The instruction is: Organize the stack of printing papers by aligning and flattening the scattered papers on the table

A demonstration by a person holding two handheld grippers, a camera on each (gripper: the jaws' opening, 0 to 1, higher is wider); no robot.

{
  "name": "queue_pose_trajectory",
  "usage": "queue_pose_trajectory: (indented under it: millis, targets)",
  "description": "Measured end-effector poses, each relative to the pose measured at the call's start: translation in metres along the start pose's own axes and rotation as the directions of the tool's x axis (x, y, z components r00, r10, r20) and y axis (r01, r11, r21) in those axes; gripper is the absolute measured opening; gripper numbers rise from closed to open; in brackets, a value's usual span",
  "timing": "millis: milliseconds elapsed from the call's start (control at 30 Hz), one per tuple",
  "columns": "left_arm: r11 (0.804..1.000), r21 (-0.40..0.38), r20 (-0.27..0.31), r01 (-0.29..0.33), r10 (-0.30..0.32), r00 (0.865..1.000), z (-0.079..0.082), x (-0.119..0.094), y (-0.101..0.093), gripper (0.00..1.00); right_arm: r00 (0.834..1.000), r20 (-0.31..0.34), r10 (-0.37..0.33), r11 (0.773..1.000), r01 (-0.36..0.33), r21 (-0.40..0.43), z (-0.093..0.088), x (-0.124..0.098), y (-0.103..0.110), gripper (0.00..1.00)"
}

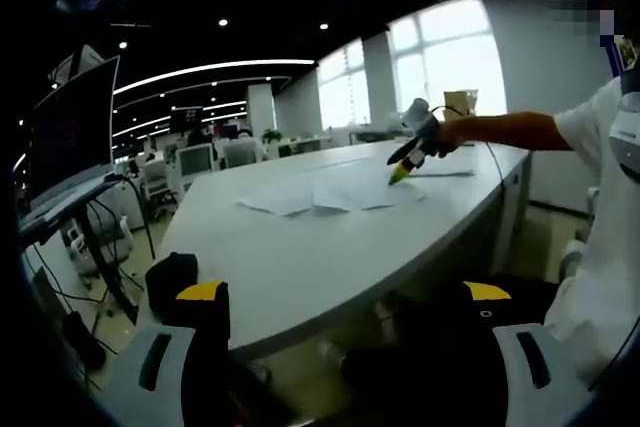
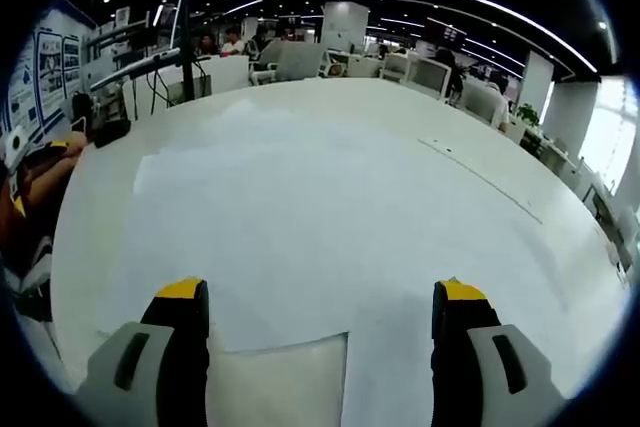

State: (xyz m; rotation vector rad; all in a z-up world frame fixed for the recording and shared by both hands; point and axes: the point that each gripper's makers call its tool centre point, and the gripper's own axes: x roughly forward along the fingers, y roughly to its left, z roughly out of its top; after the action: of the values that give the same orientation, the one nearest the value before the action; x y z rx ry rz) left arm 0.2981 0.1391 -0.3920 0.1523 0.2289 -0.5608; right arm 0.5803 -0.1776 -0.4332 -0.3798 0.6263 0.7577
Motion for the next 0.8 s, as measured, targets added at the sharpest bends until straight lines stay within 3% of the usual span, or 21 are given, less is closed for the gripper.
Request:
queue_pose_trajectory:
  millis: [267, 500, 800]
  targets:
    - [1.0, -0.004, 0.0, -0.004, 0.004, 1.0, -0.001, -0.003, 0.002, 0.97, 1.0, -0.014, 0.01, 1.0, -0.009, 0.03, -0.004, 0.006, 0.003, 0.88]
    - [1.0, -0.006, 0.0, -0.006, 0.006, 1.0, -0.002, -0.002, 0.002, 0.97, 1.0, -0.005, 0.027, 0.993, -0.026, 0.113, -0.009, 0.01, -0.001, 0.9]
    - [1.0, -0.006, 0.003, -0.006, 0.006, 1.0, -0.002, 0.001, 0.001, 0.97, 1.0, 0.009, 0.005, 0.992, -0.006, 0.129, -0.007, 0.014, -0.003, 0.9]
